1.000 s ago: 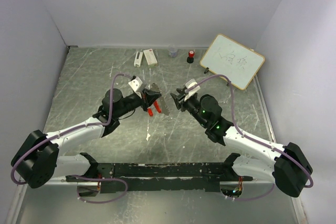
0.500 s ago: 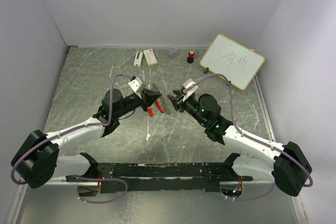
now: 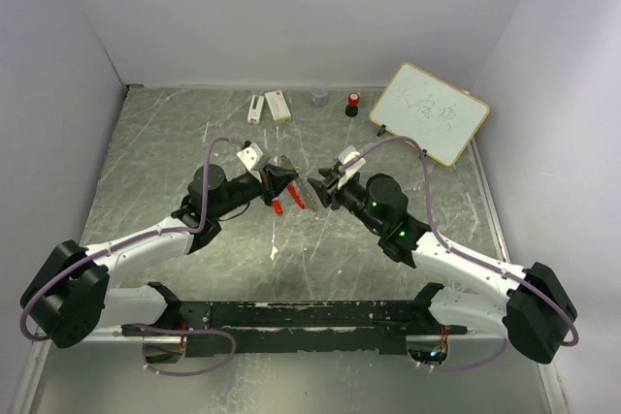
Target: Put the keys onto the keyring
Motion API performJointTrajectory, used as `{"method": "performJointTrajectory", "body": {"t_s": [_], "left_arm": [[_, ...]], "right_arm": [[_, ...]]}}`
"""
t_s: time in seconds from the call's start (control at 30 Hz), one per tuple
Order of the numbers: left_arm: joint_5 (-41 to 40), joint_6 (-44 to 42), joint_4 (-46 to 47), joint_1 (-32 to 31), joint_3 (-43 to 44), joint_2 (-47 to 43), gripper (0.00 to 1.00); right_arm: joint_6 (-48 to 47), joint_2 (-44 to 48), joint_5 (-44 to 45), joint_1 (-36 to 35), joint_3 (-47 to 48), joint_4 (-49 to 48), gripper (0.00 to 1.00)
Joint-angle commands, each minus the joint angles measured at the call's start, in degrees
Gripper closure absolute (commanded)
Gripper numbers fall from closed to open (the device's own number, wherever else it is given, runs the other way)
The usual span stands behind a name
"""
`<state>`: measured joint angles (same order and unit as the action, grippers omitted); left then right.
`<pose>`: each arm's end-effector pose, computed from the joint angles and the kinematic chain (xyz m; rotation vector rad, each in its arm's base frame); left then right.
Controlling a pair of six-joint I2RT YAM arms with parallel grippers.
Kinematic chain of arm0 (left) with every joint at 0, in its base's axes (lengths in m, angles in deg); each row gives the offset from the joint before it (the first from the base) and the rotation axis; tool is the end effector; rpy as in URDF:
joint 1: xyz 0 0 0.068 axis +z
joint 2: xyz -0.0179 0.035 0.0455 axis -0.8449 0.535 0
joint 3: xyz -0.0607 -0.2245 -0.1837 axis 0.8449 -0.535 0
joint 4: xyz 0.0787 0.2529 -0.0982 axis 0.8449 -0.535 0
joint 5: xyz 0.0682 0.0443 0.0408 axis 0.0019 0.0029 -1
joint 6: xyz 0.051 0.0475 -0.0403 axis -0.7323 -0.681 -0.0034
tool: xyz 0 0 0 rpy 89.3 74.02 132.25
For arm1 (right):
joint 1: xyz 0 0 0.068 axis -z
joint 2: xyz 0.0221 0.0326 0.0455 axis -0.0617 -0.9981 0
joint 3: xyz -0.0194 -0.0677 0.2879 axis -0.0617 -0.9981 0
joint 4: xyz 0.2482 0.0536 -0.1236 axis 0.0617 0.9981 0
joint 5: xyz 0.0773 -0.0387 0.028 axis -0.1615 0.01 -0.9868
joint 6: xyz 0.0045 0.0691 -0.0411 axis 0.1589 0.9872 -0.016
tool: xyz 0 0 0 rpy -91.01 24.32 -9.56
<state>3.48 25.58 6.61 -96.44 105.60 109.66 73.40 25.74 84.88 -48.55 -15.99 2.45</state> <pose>0.2279 -0.2111 0.2752 0.6524 1.4575 -0.9079 0.2030 0.2023 0.2808 -0.6397 1.5065 0.5777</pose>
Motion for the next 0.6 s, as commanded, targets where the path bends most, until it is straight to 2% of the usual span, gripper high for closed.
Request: {"method": "performJointTrajectory", "body": {"t_s": [0.0,0.2,0.57], "left_arm": [[-0.3,0.3,2.6,0.1,0.9,-0.5,0.93],[-0.7,1.0,1.7,0.1,1.8,-0.3,0.93],[-0.6,1.9,1.5,0.0,2.6,-0.5,0.93]], "right_arm": [[0.0,1.0,-3.0,0.1,1.8,0.8,0.61],[-1.0,-1.4,-7.5,0.1,3.4,2.8,0.50],[-0.2,-7.7,-7.5,0.1,5.4,4.5,0.47]]}}
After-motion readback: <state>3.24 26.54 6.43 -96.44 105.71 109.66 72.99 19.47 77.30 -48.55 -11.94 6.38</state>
